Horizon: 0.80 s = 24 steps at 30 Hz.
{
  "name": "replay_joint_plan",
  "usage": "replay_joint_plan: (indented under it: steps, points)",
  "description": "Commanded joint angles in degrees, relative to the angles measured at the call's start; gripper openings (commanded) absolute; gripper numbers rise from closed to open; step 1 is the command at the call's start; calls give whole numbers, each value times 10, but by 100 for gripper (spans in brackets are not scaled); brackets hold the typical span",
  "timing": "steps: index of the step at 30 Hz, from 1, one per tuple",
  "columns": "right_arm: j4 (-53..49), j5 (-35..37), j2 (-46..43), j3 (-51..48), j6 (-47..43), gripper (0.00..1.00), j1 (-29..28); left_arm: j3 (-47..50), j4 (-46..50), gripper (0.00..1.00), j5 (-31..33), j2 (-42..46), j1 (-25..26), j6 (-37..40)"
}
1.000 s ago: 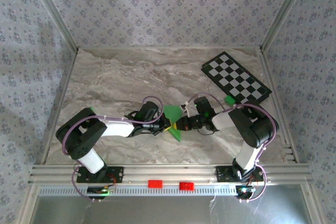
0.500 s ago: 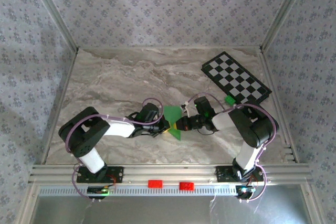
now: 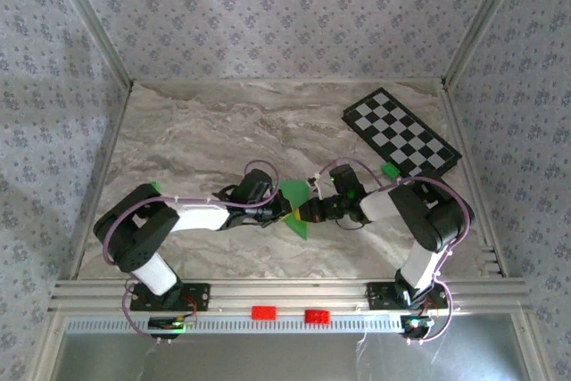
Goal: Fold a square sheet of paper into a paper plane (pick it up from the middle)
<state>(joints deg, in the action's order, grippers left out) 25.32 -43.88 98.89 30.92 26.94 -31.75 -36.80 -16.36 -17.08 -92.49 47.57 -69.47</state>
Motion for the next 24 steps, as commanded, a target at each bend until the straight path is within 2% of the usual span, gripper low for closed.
replay_joint_plan:
  steps: [1, 9, 11, 13, 16, 19, 24]
  points:
    - [-63, 66, 14, -14, -17, 0, 3, 1, 17, 0, 2, -16, -5, 10]
    - [-51, 46, 9, -7, 1, 0, 2, 28, 36, 0, 8, -41, 2, 20]
    - [-54, 43, 0, -1, 8, 5, 1, 37, 42, 0, 13, -40, 3, 23]
    - [-64, 42, -15, 7, 13, 15, 2, 37, 54, 0, 14, -41, 3, 29]
    - [-101, 52, -49, 21, 10, 25, 7, 37, 59, 0, 19, -41, 5, 31]
    - [-157, 74, -89, 33, -2, 30, 18, 37, 59, 0, 23, -42, 7, 31]
    - [-260, 107, -157, 54, -12, 34, 25, 35, 59, 0, 28, -40, 8, 29]
